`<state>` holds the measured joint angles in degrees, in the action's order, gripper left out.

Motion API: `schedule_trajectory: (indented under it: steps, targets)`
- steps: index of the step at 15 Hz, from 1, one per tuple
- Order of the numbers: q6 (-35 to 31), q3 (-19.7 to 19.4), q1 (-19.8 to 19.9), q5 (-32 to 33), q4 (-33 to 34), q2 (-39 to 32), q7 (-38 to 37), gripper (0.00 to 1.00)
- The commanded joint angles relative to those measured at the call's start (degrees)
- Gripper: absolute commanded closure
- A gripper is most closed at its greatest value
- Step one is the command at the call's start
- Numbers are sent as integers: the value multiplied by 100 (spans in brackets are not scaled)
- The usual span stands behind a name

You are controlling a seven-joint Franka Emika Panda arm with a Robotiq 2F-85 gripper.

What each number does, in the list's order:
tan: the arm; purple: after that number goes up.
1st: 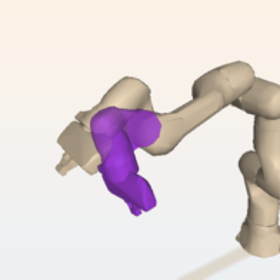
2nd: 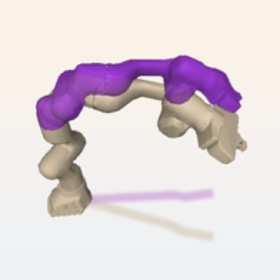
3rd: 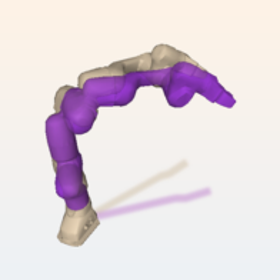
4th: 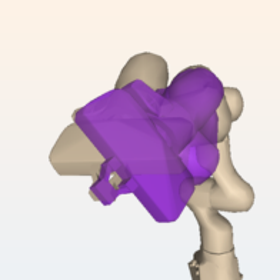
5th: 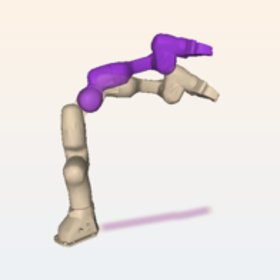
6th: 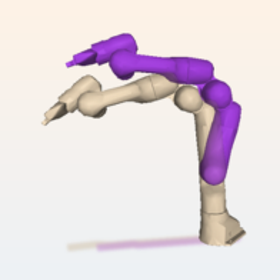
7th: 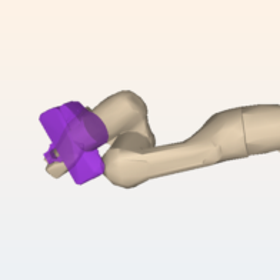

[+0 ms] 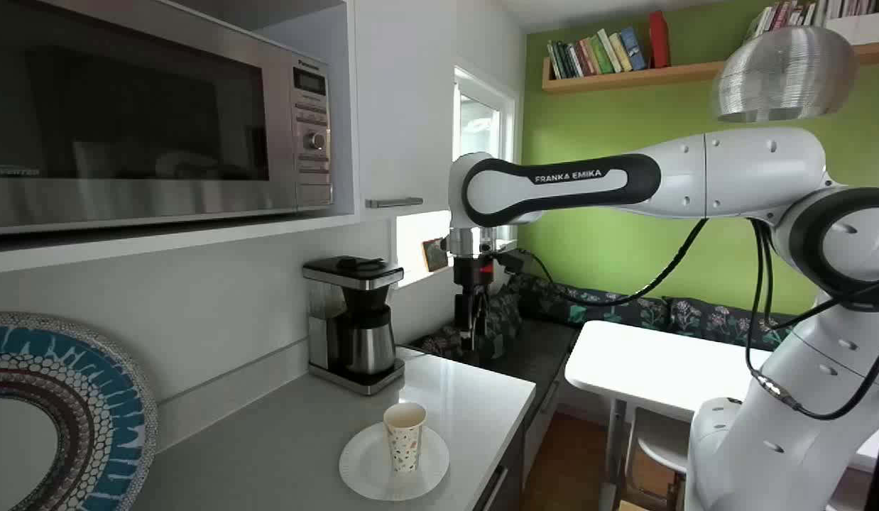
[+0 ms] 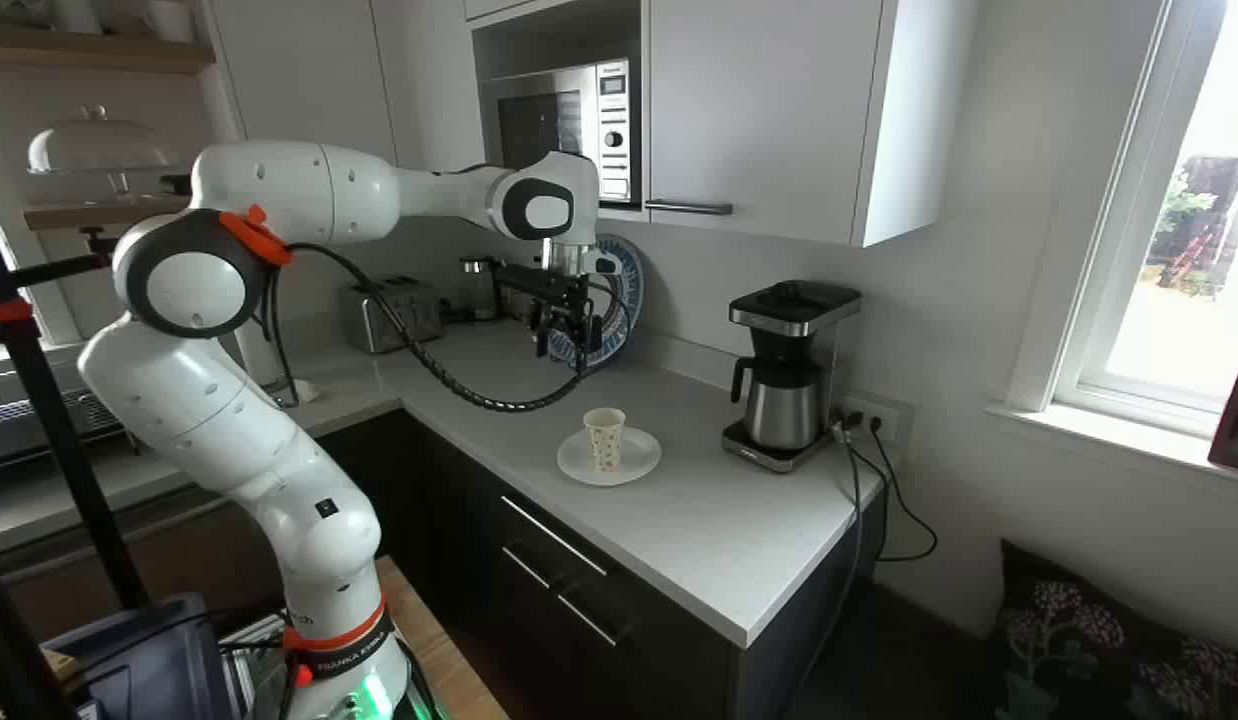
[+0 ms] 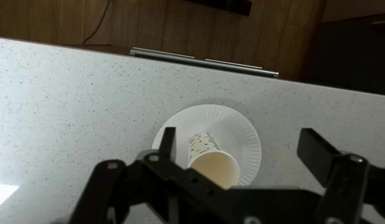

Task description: Open the microwave door

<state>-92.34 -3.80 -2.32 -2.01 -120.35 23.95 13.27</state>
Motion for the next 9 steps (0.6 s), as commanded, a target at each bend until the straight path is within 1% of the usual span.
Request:
schedule_trajectory:
  steps: [1,8,9]
  targets:
    - [12,31,38,-12,13,-6,10,0]
    - [12,31,38,-12,13,-6,10,0]
    - [46,15,57,49,136,-47,51,0]
